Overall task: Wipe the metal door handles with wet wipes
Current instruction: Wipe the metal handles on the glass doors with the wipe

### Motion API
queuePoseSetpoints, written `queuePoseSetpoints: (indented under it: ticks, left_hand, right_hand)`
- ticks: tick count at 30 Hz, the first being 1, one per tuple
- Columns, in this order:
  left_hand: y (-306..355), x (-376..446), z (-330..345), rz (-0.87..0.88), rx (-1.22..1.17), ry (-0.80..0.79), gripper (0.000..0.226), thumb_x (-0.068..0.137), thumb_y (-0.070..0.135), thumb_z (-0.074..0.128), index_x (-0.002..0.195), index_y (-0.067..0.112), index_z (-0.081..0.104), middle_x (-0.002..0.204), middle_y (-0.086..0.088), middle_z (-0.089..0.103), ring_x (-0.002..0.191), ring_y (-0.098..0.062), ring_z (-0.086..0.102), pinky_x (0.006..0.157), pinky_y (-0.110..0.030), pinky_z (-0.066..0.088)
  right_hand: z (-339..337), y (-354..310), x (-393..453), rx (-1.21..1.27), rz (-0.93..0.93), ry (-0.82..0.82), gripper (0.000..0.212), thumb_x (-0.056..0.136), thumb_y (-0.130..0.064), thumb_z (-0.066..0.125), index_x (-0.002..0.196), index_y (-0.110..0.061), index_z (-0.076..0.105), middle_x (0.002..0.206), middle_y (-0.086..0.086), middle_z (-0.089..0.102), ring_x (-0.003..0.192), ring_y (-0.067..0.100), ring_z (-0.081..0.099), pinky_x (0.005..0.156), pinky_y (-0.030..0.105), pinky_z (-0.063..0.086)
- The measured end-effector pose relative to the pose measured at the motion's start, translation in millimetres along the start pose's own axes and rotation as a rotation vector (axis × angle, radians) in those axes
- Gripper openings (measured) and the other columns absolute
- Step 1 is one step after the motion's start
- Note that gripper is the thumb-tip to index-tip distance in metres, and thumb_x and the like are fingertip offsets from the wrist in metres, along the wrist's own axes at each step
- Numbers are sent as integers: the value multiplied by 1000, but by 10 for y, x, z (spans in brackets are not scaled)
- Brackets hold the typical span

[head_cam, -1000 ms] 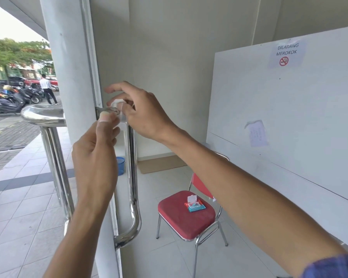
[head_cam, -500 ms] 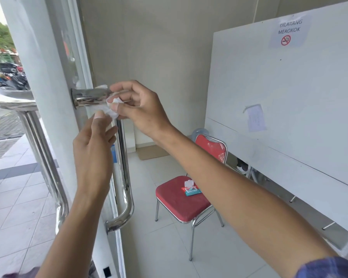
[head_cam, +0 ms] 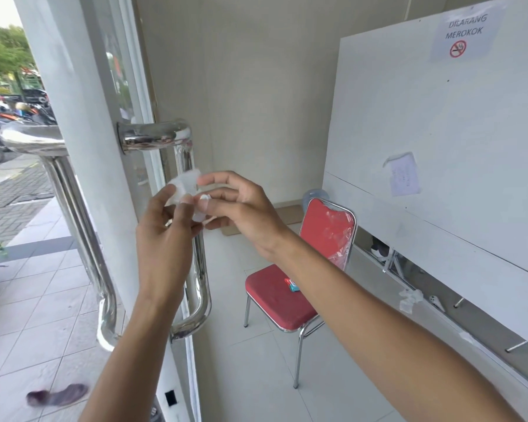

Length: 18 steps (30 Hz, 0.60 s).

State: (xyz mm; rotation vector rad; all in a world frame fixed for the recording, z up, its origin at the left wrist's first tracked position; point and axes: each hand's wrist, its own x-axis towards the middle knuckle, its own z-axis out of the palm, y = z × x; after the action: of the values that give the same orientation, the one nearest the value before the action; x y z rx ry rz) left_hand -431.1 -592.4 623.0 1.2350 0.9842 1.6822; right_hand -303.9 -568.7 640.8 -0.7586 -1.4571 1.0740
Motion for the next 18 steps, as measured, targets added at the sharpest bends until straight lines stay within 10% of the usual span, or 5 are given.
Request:
queuePoseSetpoints:
  ticks: [11,18]
  left_hand:
    - [-152,-45,-82,-110,150,-124,21,97,13,55,115,17,64,107,-19,69,97,-26,71,86,-37,58]
    - [-232,-125,-95,-128,212,-199,18,98,23,57,115,21,60,69,-5,68,63,-16,66,80,-42,56]
  right_hand:
    - [-177,231,-199,44,128,126,33,96,-8,58,127,-16,60,111,7,63,77,15,62,66,31,54]
    - [-181,363,-322,-147,289,-51,35,100,-27,54,135,-24,56,111,-4,63,93,17,59,71,31,49]
